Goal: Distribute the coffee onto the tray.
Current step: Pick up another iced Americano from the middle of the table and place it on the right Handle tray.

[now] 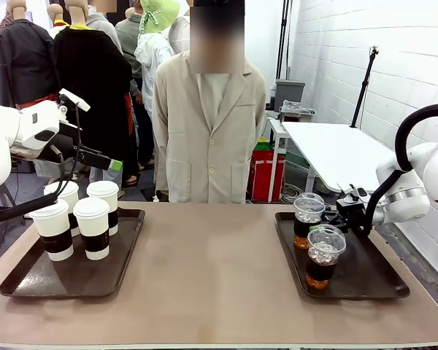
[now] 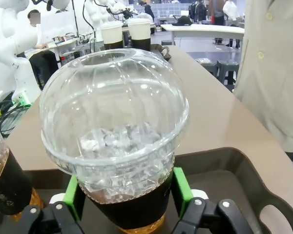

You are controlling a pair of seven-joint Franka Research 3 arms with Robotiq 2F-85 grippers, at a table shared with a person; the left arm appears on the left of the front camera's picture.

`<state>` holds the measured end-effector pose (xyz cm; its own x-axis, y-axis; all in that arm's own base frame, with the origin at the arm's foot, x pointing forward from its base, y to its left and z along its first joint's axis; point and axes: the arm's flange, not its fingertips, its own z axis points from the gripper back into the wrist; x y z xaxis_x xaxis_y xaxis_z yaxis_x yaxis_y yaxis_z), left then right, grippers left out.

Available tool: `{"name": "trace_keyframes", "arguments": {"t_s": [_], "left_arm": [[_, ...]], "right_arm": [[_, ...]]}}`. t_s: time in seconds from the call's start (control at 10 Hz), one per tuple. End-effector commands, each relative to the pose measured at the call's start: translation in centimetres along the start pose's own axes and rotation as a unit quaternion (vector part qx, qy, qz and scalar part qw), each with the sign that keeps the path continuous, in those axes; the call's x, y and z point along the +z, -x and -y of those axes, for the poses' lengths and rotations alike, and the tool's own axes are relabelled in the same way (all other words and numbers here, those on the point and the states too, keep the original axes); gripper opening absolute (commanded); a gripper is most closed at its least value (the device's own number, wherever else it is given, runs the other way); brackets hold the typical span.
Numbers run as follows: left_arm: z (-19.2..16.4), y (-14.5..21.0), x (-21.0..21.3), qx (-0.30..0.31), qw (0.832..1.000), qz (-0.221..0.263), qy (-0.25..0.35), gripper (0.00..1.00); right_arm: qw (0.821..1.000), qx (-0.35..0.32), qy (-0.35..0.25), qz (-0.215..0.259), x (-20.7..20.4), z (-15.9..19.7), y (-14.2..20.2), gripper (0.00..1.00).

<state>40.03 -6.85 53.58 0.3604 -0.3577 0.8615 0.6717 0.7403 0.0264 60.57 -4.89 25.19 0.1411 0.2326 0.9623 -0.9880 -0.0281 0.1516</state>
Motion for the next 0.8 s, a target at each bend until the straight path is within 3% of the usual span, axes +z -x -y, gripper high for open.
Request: {"name": "trace_keyframes", "arguments": {"t_s": [0.0,0.7], "left_arm": [[0.0,0.1,-0.1,0.004,1.0,-0.002,-0.001,1.0],[0.0,0.1,-0.1,0.004,1.0,-0.002,-0.001,1.0]], "right_arm": [[1.0,-0.014,-0.007,-0.007,0.9,-0.6,0.1,1.0],[0.998,-0.025,0.055,0.006,5.1,-4.1,1.6,1.0]]}}
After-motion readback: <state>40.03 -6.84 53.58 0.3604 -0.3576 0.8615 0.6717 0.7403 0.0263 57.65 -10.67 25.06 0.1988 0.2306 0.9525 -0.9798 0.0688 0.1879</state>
